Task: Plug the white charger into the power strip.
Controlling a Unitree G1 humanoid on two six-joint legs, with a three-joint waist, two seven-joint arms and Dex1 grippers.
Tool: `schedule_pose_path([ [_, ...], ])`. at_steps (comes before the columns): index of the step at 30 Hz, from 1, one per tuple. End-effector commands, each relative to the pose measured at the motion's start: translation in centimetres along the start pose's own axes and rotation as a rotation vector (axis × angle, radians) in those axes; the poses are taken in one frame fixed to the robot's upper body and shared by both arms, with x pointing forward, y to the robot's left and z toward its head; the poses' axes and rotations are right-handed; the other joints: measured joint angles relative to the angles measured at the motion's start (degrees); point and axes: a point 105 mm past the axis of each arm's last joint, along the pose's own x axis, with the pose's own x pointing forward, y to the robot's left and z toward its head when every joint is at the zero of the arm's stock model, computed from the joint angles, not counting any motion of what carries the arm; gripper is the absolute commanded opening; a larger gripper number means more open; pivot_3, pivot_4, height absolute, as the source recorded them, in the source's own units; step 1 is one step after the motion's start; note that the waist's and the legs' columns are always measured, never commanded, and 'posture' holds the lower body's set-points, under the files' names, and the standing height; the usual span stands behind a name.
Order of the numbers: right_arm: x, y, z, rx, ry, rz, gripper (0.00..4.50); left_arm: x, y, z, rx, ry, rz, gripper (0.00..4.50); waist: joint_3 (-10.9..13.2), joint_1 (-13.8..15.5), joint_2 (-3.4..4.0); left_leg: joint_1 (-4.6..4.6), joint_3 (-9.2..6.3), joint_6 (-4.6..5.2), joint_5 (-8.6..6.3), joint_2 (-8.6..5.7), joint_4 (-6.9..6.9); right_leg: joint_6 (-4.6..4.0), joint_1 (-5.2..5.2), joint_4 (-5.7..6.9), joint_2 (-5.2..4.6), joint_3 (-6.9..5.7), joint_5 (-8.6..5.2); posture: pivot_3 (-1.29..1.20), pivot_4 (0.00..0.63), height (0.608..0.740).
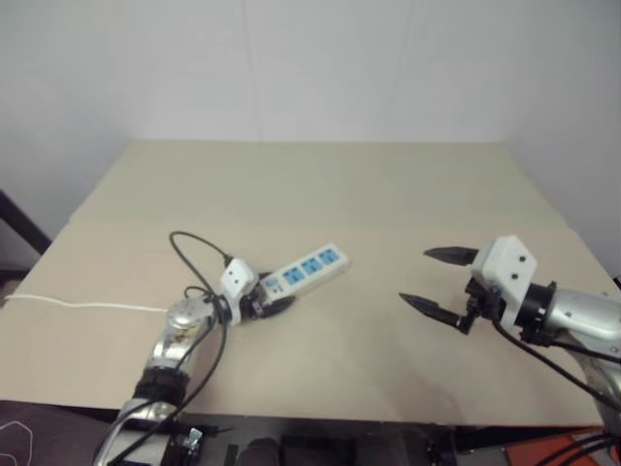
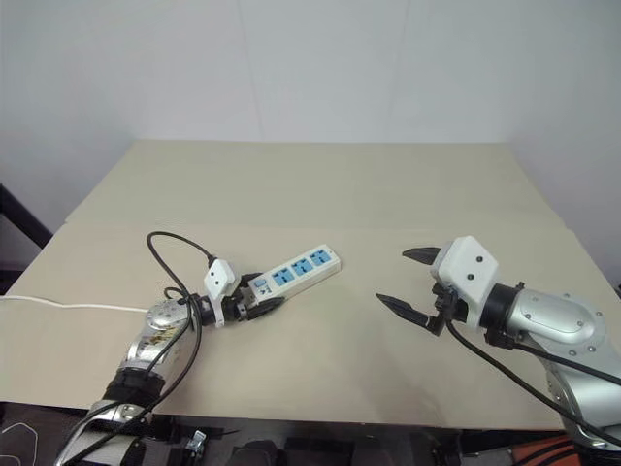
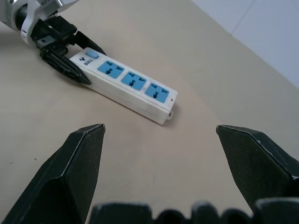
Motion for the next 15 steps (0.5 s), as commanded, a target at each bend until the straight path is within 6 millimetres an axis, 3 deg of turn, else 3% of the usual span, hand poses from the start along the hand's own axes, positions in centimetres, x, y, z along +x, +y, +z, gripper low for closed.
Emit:
schedule_pose_path([
  [1, -0.4, -0.3, 1.3, -0.060, -0.022, -0.004, 4.50, 1.5, -1.9, 1.3, 0.060, -0.033, -0.147, 3.30, 0.0, 0.0, -0.03, -0.01, 0.00, 0.00, 0.00, -0.01, 0.00, 0.00, 0.00, -0.01, 0.00, 0.00, 0.00, 0.00, 0.150, 0.740],
  [4, -0.8, -0.7, 1.0, -0.065, 0.001, 0.001, 4.50, 1.2, -2.5, 3.5, 0.129, -0.076, -0.267, 3.30, 0.1, -0.2, -0.09, -0.22, -0.01, 0.00, 0.00, 0.00, 0.01, 0.01, -0.15, -0.05, 0.00, -0.02, 0.01, 0.00, 0.150, 0.740],
  [7, -1.0, -1.0, 0.6, -0.084, 0.032, 0.034, 4.50, 0.3, -3.8, 4.0, 0.202, -0.062, -0.413, 3.30, 0.2, -0.5, -0.24, -0.39, -0.02, 0.01, 0.00, 0.03, 0.01, 0.00, -0.32, -0.06, 0.04, -0.01, 0.01, 0.00, 0.150, 0.740],
  [10, -1.1, -1.0, 0.4, -0.117, 0.053, 0.089, 4.50, -0.5, -4.7, 3.0, 0.233, -0.021, -0.503, 3.30, 0.2, -0.9, -0.25, -0.41, 0.00, 0.01, -0.01, 0.06, 0.01, -0.01, -0.35, -0.08, 0.05, 0.00, 0.00, 0.00, 0.150, 0.740],
  [15, -1.3, -1.7, -1.4, -0.385, 0.195, 0.202, 4.50, -0.2, -4.7, 0.5, 0.232, 0.045, -0.485, 3.30, 0.2, -1.1, -0.30, -0.33, 0.02, 0.01, 0.00, 0.07, 0.01, -0.01, -0.30, -0.07, 0.05, -0.01, 0.00, 0.00, 0.150, 0.740],
])
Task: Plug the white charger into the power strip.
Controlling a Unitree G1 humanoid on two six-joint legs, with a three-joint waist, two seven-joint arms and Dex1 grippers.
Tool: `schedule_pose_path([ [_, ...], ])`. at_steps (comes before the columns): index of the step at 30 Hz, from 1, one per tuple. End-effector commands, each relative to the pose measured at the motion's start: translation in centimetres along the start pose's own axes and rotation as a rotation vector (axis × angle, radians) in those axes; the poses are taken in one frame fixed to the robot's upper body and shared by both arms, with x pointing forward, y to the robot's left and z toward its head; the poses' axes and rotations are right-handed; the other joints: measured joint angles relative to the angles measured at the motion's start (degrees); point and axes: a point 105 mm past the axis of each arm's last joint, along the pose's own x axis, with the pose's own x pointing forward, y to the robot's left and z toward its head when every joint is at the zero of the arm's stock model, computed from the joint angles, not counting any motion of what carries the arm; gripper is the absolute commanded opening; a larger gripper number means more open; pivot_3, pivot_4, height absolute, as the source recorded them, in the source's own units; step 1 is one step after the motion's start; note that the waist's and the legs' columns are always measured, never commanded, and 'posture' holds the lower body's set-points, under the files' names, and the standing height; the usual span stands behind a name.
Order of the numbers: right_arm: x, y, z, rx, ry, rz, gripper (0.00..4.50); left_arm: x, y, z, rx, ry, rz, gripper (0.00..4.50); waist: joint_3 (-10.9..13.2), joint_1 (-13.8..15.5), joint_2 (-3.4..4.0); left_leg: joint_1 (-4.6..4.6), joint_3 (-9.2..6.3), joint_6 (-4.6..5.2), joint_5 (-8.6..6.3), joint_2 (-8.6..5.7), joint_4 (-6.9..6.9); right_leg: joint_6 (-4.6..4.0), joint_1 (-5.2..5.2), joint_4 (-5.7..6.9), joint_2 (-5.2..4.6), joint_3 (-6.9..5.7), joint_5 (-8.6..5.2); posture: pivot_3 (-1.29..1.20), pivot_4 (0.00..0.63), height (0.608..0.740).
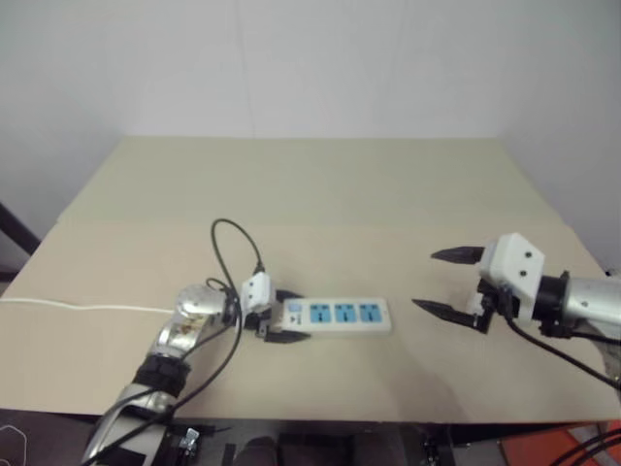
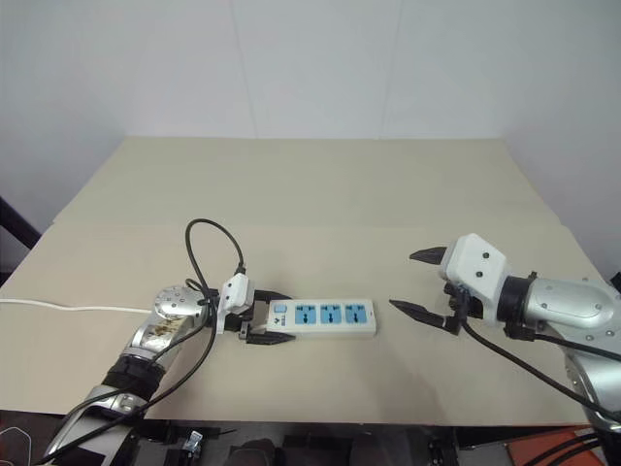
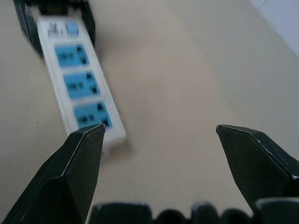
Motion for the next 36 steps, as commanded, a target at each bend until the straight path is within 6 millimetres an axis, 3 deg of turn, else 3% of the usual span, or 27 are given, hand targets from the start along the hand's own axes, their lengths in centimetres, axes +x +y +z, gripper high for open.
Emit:
schedule_pose_path([
  [1, -0.3, -0.5, -0.5, -0.267, 0.074, 0.081, 4.50, 0.7, 0.2, -0.7, 0.009, 0.013, 0.017, 3.30, 0.0, 0.0, -0.01, 0.01, 0.00, 0.00, 0.00, 0.00, 0.00, 0.00, 0.02, 0.00, 0.00, 0.00, 0.00, 0.00, 0.150, 0.740],
  [7, -1.9, 0.1, -2.3, -0.666, 0.169, 0.450, 4.50, 1.6, -0.1, -1.2, -0.010, 0.011, 0.013, 3.30, 0.0, 0.2, 0.02, 0.25, 0.08, 0.00, 0.00, -0.04, 0.02, 0.05, 0.21, 0.01, -0.05, 0.03, -0.02, 0.00, 0.150, 0.740],
  [11, -2.2, -1.1, -4.0, -0.838, 0.241, 0.597, 4.50, 2.0, 0.0, -0.9, -0.018, -0.010, 0.022, 3.30, 0.0, 0.1, 0.05, 0.50, 0.14, 0.00, 0.00, -0.02, 0.02, 0.05, 0.38, 0.01, -0.04, 0.07, -0.02, 0.00, 0.150, 0.740],
  [18, -1.1, -3.4, -7.7, -1.096, 0.396, 0.773, 4.50, 1.8, -0.4, -1.0, -0.028, -0.011, 0.021, 3.30, 0.0, -0.1, 0.10, 0.54, 0.17, 0.00, 0.00, -0.03, -0.01, 0.01, 0.30, 0.05, -0.06, 0.12, -0.01, 0.00, 0.150, 0.740],
  [24, -0.8, -4.2, -9.2, -1.136, 0.442, 0.830, 4.50, 1.4, -0.6, -1.1, -0.037, -0.002, 0.025, 3.30, 0.0, -0.4, 0.11, 0.48, 0.18, 0.00, 0.00, -0.03, -0.03, -0.02, 0.21, 0.03, -0.08, 0.17, -0.01, 0.00, 0.150, 0.740],
  [36, 1.4, -3.3, -11.4, -1.093, 0.451, 0.848, 4.50, 1.3, -0.6, -1.1, -0.035, 0.008, 0.034, 3.30, 0.0, -0.6, 0.12, 0.53, 0.19, 0.00, 0.00, -0.03, -0.04, -0.04, 0.22, 0.08, -0.08, 0.21, -0.02, 0.00, 0.150, 0.740],
])
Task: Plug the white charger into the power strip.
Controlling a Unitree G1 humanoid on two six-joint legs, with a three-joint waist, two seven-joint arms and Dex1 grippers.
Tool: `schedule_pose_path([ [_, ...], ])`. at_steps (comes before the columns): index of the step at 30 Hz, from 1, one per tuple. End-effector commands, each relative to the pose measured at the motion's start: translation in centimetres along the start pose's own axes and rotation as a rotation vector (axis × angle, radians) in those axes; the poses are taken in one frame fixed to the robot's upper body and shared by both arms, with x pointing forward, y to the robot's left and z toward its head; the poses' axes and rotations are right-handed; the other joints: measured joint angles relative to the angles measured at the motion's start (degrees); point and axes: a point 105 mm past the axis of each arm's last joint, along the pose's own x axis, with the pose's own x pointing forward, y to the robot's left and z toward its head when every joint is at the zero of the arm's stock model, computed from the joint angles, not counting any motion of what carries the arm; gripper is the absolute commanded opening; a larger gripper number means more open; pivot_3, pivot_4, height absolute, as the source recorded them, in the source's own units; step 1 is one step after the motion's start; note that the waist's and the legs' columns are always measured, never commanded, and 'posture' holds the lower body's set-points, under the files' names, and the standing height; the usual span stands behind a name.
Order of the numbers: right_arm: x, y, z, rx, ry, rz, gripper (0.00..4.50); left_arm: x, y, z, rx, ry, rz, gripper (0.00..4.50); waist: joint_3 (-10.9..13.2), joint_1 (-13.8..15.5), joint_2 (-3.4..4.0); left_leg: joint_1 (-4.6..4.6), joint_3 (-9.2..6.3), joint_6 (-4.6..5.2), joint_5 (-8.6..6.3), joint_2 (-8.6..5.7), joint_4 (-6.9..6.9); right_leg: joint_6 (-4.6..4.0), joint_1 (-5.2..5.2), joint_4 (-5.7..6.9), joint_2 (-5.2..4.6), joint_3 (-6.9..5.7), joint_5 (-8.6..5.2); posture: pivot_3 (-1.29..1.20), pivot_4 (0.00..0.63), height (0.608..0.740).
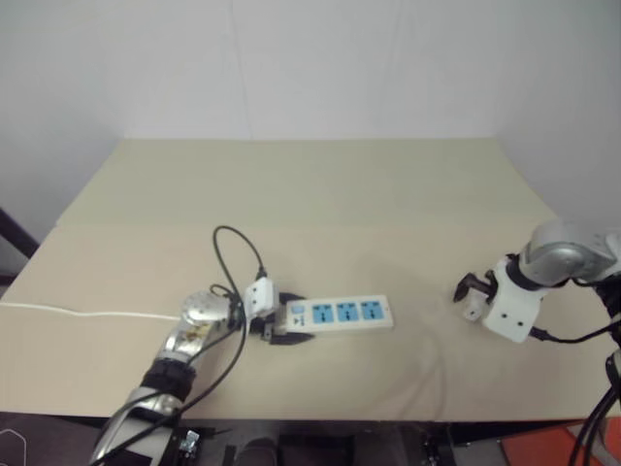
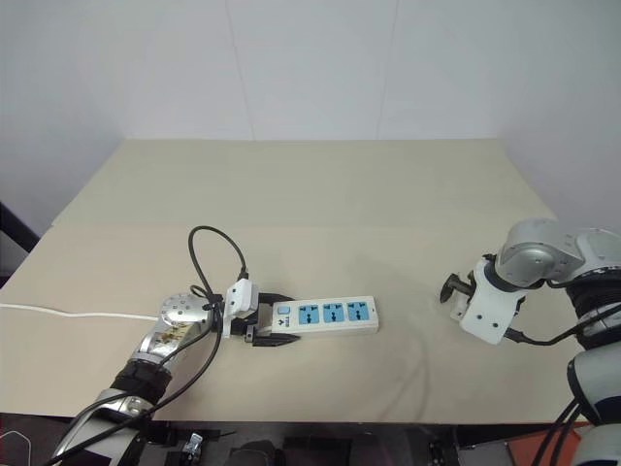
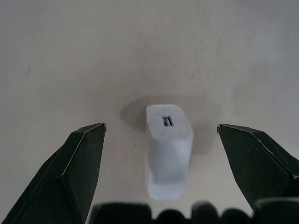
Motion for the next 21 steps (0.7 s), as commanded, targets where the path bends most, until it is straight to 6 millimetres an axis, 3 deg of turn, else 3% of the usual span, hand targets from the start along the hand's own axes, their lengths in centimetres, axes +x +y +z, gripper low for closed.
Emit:
schedule_pose_path([
  [1, 0.2, -0.3, -0.8, 0.017, 0.040, -0.004, 4.50, 0.5, -0.8, -0.6, -0.013, 0.024, -0.026, 3.30, 0.0, 0.0, 0.00, 0.00, 0.00, 0.00, 0.00, 0.00, 0.00, 0.00, 0.00, 0.01, 0.00, 0.00, 0.00, 0.00, 0.150, 0.740],
  [13, 1.5, -0.9, -2.0, 0.012, 0.092, 0.047, 4.50, 0.3, -0.8, -0.6, -0.014, 0.025, -0.007, 3.30, 0.0, -0.4, -0.01, 0.10, 0.03, -0.01, 0.00, 0.00, 0.03, -0.04, 0.10, 0.03, 0.01, 0.04, 0.04, 0.00, 0.150, 0.740],
  [16, 1.6, -1.0, -1.9, 0.006, 0.082, 0.067, 3.91, 0.1, -0.7, -0.6, -0.017, 0.027, 0.007, 3.30, 0.0, -0.5, -0.01, 0.09, 0.02, -0.01, 0.00, 0.00, 0.03, -0.04, 0.09, 0.02, 0.01, 0.04, 0.03, 0.00, 0.150, 0.740],
  [21, 1.9, -1.9, -1.2, -0.033, 0.043, 0.052, 2.48, -0.1, -0.6, -0.9, -0.020, 0.036, 0.011, 3.30, 0.0, -1.0, -0.05, 0.11, 0.01, -0.01, 0.00, 0.02, 0.03, -0.04, 0.09, 0.04, 0.03, 0.03, 0.04, 0.00, 0.150, 0.740],
])
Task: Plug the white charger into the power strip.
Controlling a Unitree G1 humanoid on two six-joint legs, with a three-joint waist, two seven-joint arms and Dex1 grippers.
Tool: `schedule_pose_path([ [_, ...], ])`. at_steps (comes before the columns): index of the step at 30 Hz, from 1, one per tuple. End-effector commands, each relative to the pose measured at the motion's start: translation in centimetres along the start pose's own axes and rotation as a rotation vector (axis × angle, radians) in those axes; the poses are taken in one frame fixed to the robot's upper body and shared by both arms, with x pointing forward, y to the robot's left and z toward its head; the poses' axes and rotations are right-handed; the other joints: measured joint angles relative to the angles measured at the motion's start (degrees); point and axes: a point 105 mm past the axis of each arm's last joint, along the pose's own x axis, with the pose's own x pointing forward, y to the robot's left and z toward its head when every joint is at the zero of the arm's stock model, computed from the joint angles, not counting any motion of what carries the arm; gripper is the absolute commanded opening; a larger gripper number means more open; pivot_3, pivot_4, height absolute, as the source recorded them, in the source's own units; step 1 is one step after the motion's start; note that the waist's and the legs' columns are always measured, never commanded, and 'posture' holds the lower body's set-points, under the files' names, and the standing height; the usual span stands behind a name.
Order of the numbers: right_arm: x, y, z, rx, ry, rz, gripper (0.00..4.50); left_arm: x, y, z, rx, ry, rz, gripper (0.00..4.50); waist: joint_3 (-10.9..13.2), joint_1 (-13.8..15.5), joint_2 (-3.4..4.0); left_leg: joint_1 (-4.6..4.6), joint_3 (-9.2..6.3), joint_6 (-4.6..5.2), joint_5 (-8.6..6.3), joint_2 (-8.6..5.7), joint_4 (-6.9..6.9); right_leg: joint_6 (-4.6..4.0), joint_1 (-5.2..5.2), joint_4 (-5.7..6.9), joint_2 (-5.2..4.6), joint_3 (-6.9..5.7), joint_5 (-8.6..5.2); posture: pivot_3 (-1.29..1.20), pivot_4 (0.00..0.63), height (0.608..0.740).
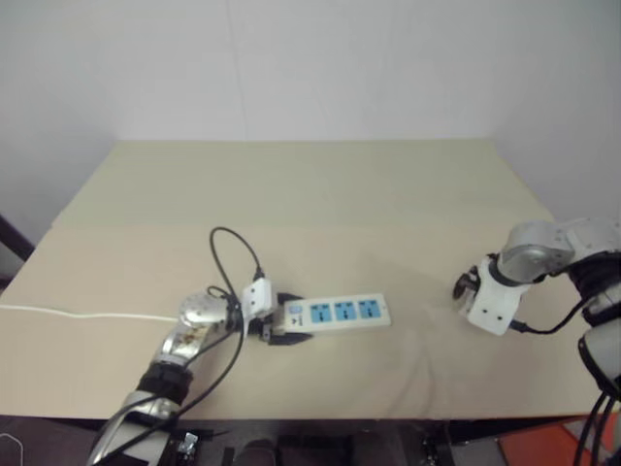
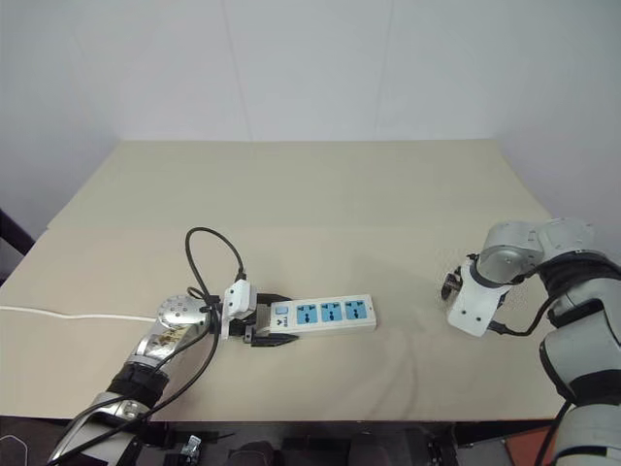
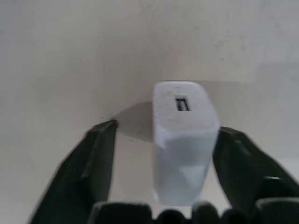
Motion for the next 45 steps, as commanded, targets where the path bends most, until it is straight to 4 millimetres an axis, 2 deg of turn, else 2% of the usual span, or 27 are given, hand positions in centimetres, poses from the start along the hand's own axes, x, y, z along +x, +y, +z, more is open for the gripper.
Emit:
schedule_pose_path([
  [1, 0.1, -1.5, 0.7, -0.041, -0.034, -0.043, 2.14, 0.3, -0.6, -0.7, -0.015, 0.026, -0.017, 3.30, 0.0, -0.4, -0.02, 0.01, 0.00, 0.00, 0.00, 0.00, 0.00, 0.00, 0.00, 0.01, 0.00, 0.00, 0.00, 0.00, 0.150, 0.740],
  [4, 0.1, -1.7, 1.1, -0.065, -0.050, -0.042, 1.16, 0.3, -0.5, -0.7, -0.014, 0.028, -0.017, 3.30, 0.0, -0.9, -0.02, 0.03, -0.01, 0.00, 0.00, 0.00, 0.00, 0.00, 0.01, 0.05, 0.00, 0.00, 0.00, 0.00, 0.150, 0.740],
  [8, 0.0, -2.5, 1.9, -0.058, -0.096, -0.093, 1.11, 0.3, -0.3, -0.7, -0.013, 0.032, -0.015, 3.30, 0.0, -0.9, -0.02, 0.02, -0.02, 0.00, 0.00, 0.02, -0.01, 0.00, -0.01, 0.05, 0.02, 0.00, 0.00, 0.00, 0.150, 0.740],
  [11, -0.8, -4.5, 2.8, 0.125, -0.201, -0.261, 1.11, 0.3, -0.2, -0.8, -0.011, 0.035, -0.014, 3.30, -0.1, -0.9, -0.17, 0.02, -0.05, 0.00, 0.00, 0.05, -0.01, -0.01, 0.03, 0.03, 0.03, -0.03, 0.00, 0.00, 0.150, 0.740],
  [12, -1.3, -5.3, 3.2, 0.199, -0.259, -0.311, 1.11, 0.2, -0.1, -0.8, -0.011, 0.035, -0.015, 3.30, -0.1, -0.9, -0.20, 0.02, -0.06, 0.01, 0.00, 0.07, -0.01, -0.02, 0.04, 0.03, 0.04, -0.03, 0.01, 0.00, 0.150, 0.740],
  [14, -4.1, -7.9, 4.0, 0.421, -0.467, -0.486, 1.11, 0.2, -0.1, -0.7, -0.008, 0.034, -0.018, 3.30, -0.1, -1.0, -0.20, 0.04, -0.09, 0.01, 0.00, 0.09, 0.00, -0.04, 0.09, 0.06, 0.03, -0.01, 0.03, 0.00, 0.150, 0.740],
  [17, -8.4, -10.2, 5.2, 0.653, -0.817, -0.671, 1.11, 0.1, -0.1, -0.7, -0.003, 0.036, -0.028, 3.30, 0.0, -0.6, 0.01, 0.01, -0.26, 0.00, 0.00, 0.10, 0.00, -0.09, -0.01, 0.19, 0.01, 0.08, 0.07, 0.00, 0.150, 0.740],
  [19, -10.5, -11.2, 6.1, 0.769, -1.029, -0.740, 1.11, 0.1, -0.1, -0.7, 0.001, 0.039, -0.034, 3.30, 0.0, -0.2, 0.03, -0.06, -0.41, 0.01, 0.00, 0.08, 0.00, -0.09, -0.12, 0.19, -0.01, 0.04, 0.06, 0.00, 0.150, 0.740],
  [20, -11.1, -11.7, 6.6, 0.810, -1.117, -0.770, 1.11, 0.0, -0.1, -0.7, 0.003, 0.041, -0.036, 3.30, 0.0, 0.3, 0.02, -0.10, -0.50, 0.01, -0.01, 0.08, -0.01, -0.09, -0.14, 0.16, -0.01, -0.02, 0.06, 0.00, 0.150, 0.740],
  [23, -11.7, -12.4, 7.4, 0.886, -1.229, -0.804, 1.11, -0.1, 0.0, -0.6, 0.004, 0.042, -0.038, 3.30, -0.1, 0.9, 0.00, -0.13, -0.66, 0.04, -0.03, 0.12, -0.07, -0.11, -0.14, 0.01, 0.03, -0.13, 0.05, 0.00, 0.150, 0.740],
  [28, -10.2, -15.1, 9.0, 1.019, -1.415, -0.840, 1.11, 0.0, 0.0, -0.3, 0.012, 0.037, -0.048, 3.30, 0.0, 0.7, -0.01, -0.17, -0.45, 0.04, -0.03, 0.08, -0.06, -0.10, -0.23, 0.07, 0.01, -0.05, 0.05, 0.00, 0.150, 0.740],
  [34, -8.1, -16.7, 11.1, 1.071, -1.471, -0.819, 1.11, -0.2, 0.0, -0.2, 0.013, 0.036, -0.049, 3.30, 0.0, 0.8, 0.00, -0.33, -0.22, 0.04, -0.02, 0.08, -0.02, -0.08, -0.32, 0.09, 0.08, -0.16, 0.05, 0.00, 0.150, 0.740],
  [40, -5.0, -17.2, 13.1, 1.013, -1.357, -0.783, 1.11, -0.4, -0.2, -0.2, 0.011, 0.040, -0.051, 3.30, 0.0, 0.5, 0.00, -0.37, -0.18, 0.04, -0.02, 0.07, -0.02, -0.07, -0.37, 0.09, 0.10, -0.17, 0.04, 0.00, 0.150, 0.740],
  [45, -3.3, -17.6, 12.6, 1.022, -1.295, -0.797, 1.11, -0.4, -0.3, -0.2, 0.011, 0.040, -0.061, 3.30, 0.0, 0.5, -0.01, -0.35, -0.18, 0.04, -0.02, 0.08, -0.02, -0.06, -0.36, 0.10, 0.13, -0.17, 0.03, 0.00, 0.150, 0.740],
])
